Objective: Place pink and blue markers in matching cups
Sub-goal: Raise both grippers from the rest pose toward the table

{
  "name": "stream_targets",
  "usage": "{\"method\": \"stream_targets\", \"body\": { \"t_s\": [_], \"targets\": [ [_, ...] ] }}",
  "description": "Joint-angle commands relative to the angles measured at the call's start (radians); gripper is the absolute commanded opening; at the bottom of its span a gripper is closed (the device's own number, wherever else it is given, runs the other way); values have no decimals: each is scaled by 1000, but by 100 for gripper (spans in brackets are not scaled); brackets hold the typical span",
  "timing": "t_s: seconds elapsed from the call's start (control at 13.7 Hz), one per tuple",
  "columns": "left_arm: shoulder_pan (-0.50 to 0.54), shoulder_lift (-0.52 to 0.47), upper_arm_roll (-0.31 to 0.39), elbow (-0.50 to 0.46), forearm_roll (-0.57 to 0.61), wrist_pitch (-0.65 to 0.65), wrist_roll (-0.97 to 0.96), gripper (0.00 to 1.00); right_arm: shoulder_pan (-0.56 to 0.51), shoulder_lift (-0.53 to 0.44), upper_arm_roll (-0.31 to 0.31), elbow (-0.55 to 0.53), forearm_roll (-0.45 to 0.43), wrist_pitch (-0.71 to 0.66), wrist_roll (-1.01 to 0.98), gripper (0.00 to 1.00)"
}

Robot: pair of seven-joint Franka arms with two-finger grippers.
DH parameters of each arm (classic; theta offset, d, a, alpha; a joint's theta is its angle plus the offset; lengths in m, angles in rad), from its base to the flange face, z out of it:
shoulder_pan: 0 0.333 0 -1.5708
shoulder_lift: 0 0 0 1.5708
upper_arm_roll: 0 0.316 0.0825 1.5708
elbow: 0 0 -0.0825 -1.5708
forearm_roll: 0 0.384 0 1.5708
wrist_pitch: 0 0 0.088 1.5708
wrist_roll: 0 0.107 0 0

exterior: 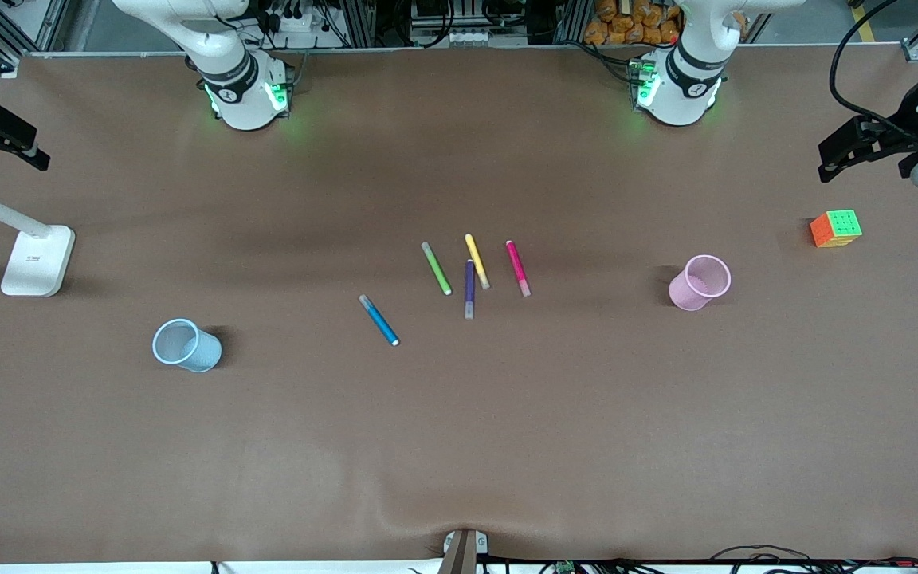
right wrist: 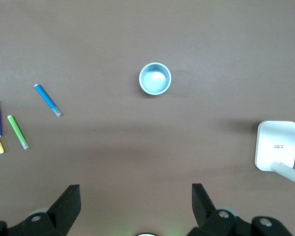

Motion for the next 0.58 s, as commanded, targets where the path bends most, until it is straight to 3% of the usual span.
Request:
{"method": "stream_targets", "body": {
  "t_s": [0.0,0.51],
  "targets": [
    [15,5,-5,18,18,-3,11,100,-10,-15,4,-8,17,-7,14,100],
    [14,8,-5,18,11,-3,0,100,-8,-13,4,-14,19,-2,14,100]
  ]
}}
